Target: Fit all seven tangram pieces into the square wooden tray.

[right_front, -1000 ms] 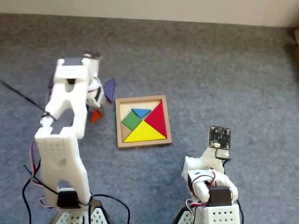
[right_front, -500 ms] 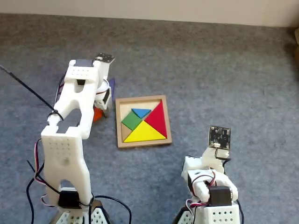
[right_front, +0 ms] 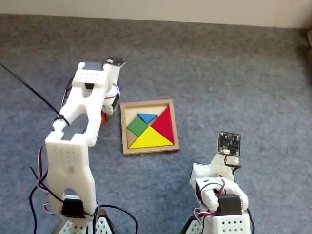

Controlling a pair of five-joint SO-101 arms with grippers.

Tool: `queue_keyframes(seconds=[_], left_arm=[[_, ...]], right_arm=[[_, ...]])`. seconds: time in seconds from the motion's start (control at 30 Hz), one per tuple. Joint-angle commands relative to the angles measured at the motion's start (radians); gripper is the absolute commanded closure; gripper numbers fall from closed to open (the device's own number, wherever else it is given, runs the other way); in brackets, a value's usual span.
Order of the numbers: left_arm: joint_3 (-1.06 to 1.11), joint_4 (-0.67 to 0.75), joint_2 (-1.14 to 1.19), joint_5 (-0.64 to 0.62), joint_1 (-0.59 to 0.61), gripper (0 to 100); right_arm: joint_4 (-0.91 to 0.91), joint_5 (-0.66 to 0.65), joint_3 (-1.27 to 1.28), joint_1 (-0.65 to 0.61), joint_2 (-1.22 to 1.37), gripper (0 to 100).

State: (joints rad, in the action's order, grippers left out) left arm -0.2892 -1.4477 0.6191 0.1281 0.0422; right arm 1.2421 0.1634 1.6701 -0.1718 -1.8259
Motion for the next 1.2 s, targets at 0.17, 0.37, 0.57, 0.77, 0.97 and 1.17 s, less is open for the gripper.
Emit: queue_keyframes(seconds=[0.17, 0.37, 0.57, 0.77, 0.97, 1.17], left_arm=[[0.136, 0.08, -0.252, 0.058, -0.11, 100], [0.225, 0.209, -0.318, 0.224, -0.226, 100], [0.231, 0.318, -0.318, 0.46, -0.297, 100], [0.294, 0.477, -0.317, 0.554, -0.36, 99], [0.406, 0.647, -0.317, 0.552, -0.354, 98], [0.418, 0.658, -0.328, 0.442, -0.351, 88]], right_arm=[[0.01, 0.006, 0.12, 0.012, -0.019, 99.3], [0.01, 0.006, 0.12, 0.012, -0.019, 99.3], [0.01, 0.006, 0.12, 0.012, -0.019, 99.3], [0.01, 0.006, 0.12, 0.01, -0.019, 99.3], [0.01, 0.006, 0.12, 0.01, -0.019, 99.3], [0.01, 0.006, 0.12, 0.01, -0.019, 99.3]])
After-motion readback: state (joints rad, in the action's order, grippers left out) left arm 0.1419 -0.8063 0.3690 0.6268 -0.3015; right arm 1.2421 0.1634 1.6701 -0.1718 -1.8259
